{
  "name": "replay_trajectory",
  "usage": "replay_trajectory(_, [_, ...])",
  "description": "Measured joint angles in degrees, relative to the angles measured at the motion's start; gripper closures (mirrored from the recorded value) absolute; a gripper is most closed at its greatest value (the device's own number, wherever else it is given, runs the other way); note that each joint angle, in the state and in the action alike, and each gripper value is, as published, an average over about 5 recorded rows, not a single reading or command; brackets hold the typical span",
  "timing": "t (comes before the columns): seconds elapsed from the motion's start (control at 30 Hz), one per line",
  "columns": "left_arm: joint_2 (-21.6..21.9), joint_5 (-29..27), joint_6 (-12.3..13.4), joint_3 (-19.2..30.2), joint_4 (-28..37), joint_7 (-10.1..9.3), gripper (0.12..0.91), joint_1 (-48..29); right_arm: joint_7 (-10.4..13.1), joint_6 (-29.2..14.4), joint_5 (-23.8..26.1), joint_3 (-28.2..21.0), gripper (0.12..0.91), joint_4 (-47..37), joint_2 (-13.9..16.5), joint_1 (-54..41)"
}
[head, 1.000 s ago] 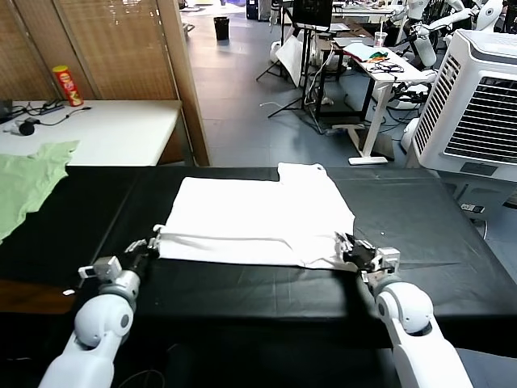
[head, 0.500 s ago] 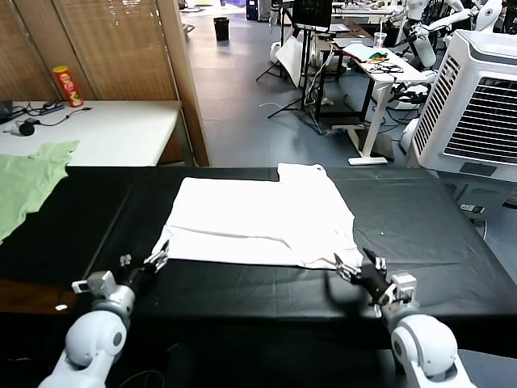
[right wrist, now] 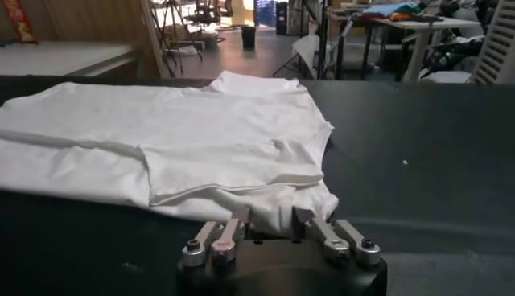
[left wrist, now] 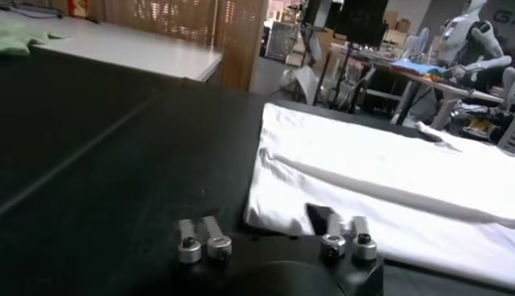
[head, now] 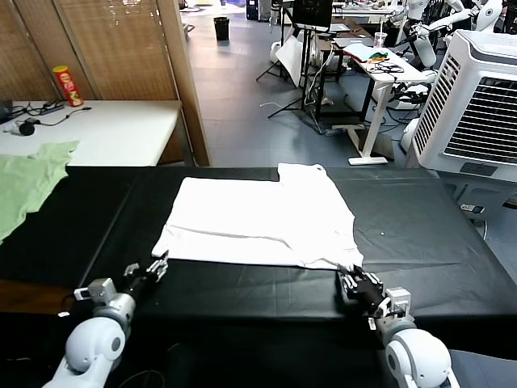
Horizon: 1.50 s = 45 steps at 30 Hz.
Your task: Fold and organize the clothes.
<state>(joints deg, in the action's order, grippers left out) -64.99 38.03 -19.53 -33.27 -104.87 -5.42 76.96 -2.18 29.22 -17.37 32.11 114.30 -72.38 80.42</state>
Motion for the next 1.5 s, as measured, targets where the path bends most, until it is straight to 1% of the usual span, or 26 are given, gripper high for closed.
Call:
replay_trajectory(0.03, [0.01, -0.06, -0.01, 0.07, 0.14, 0.01, 0.771, -0.02, 0.44, 0.40, -0.45, 0.11, 0.903, 0.24, 0.22, 0.10])
replay_trajectory(0.07, [0.03, -0.15, -0.04, 0.15, 0.25, 0.02, 0.821, -0.02, 0.93, 0.89, -0.98, 0.26, 0.903, 0.56, 0.47, 0.23])
replay_trajectory(0.13, [0.14, -0.46, -0.19, 0.30, 0.29, -0.02, 0.886, 0.15, 2.13, 2.21, -2.37, 0.63, 0.903, 1.53, 1.11, 0.68])
replay_trajectory(0.17, [0.24, -0.68, -0.30, 0.35, 0.20, -0.11, 0.902, 0.33, 2.71, 2.90, -3.06, 0.87, 0.903, 2.11, 1.50, 0.97])
replay_trajectory(0.3, [1.23, -1.55, -0.80, 0.21, -1.18, -1.18, 0.904, 1.84, 4.48, 5.68, -4.80, 1.95, 0.903, 5.07, 3.09, 2.91])
replay_trajectory(0.47, [3.16, -2.08, -1.36, -0.87, -4.93, -3.05, 0.904, 5.61, 5.25, 7.90, -4.82, 3.48, 0.903, 8.91, 3.72, 7.01])
replay_trajectory(0.63, [4.01, -2.77, -1.90, -2.31, -9.78, -4.38, 0.904, 10.56, 4.89, 7.99, -4.75, 4.57, 0.903, 11.15, 3.31, 11.34])
replay_trajectory(0.8, [4.17, -4.40, -2.09, -3.92, -14.26, -4.50, 0.904, 16.08, 3.60, 8.08, -4.01, 4.68, 0.900, 11.95, 3.27, 13.80])
replay_trajectory(0.83, [4.19, -4.60, -2.16, -4.21, -14.95, -4.52, 0.904, 17.20, 3.29, 8.12, -3.77, 4.67, 0.891, 12.11, 3.37, 14.11])
replay_trajectory(0.9, [4.20, -4.80, -2.44, -4.78, -16.16, -4.72, 0.904, 19.19, 2.87, 8.21, -3.40, 4.66, 0.839, 12.57, 3.66, 14.68])
replay_trajectory(0.93, [4.17, -4.80, -2.65, -5.04, -16.70, -4.94, 0.904, 20.08, 2.75, 8.27, -3.31, 4.69, 0.798, 12.84, 3.83, 14.94])
replay_trajectory(1.0, [3.99, -4.77, -3.16, -5.50, -17.63, -5.45, 0.880, 21.63, 2.64, 8.49, -3.24, 4.84, 0.691, 13.45, 4.20, 15.44])
replay_trajectory(1.03, [3.85, -4.77, -3.43, -5.67, -18.07, -5.68, 0.851, 22.30, 2.64, 8.63, -3.24, 4.96, 0.641, 13.80, 4.38, 15.67])
replay_trajectory(1.07, [3.68, -4.81, -3.73, -5.81, -18.50, -5.89, 0.806, 22.93, 2.66, 8.79, -3.24, 5.12, 0.574, 14.19, 4.56, 15.91])
replay_trajectory(1.13, [3.34, -4.96, -4.30, -6.03, -19.27, -6.29, 0.711, 24.01, 2.74, 9.19, -3.27, 5.51, 0.473, 15.20, 4.96, 16.50])
replay_trajectory(1.17, [3.18, -5.03, -4.64, -6.17, -19.68, -6.58, 0.644, 24.50, 2.80, 9.40, -3.31, 5.72, 0.408, 15.80, 5.13, 16.80])
replay_trajectory(1.23, [2.97, -5.10, -5.46, -6.50, -20.48, -7.31, 0.543, 25.35, 2.90, 9.73, -3.72, 6.27, 0.320, 17.25, 5.48, 17.40])
replay_trajectory(1.27, [2.91, -5.07, -5.97, -6.74, -20.96, -7.72, 0.476, 25.76, 2.94, 9.81, -4.14, 6.57, 0.279, 18.02, 5.65, 17.56])
replay_trajectory(1.3, [2.89, -5.03, -6.51, -7.00, -21.47, -8.13, 0.426, 26.15, 2.98, 9.74, -4.74, 6.92, 0.254, 18.77, 5.83, 17.61])
replay_trajectory(1.37, [2.97, -4.94, -7.73, -7.56, -22.67, -8.96, 0.326, 26.94, 3.04, 9.08, -6.20, 7.53, 0.234, 19.91, 6.28, 17.14])
replay_trajectory(1.4, [3.08, -4.86, -8.27, -7.92, -23.37, -9.28, 0.290, 27.30, 3.08, 8.45, -6.81, 7.71, 0.231, 20.21, 6.58, 16.55])
replay_trajectory(1.47, [3.46, -4.33, -9.11, -8.73, -24.91, -9.74, 0.247, 27.70, 3.15, 6.95, -7.58, 7.73, 0.228, 20.07, 7.32, 14.42])
replay_trajectory(1.5, [3.74, -3.75, -9.39, -9.16, -25.66, -9.92, 0.240, 27.64, 3.29, 6.20, -7.72, 7.55, 0.228, 19.59, 7.75, 12.88])
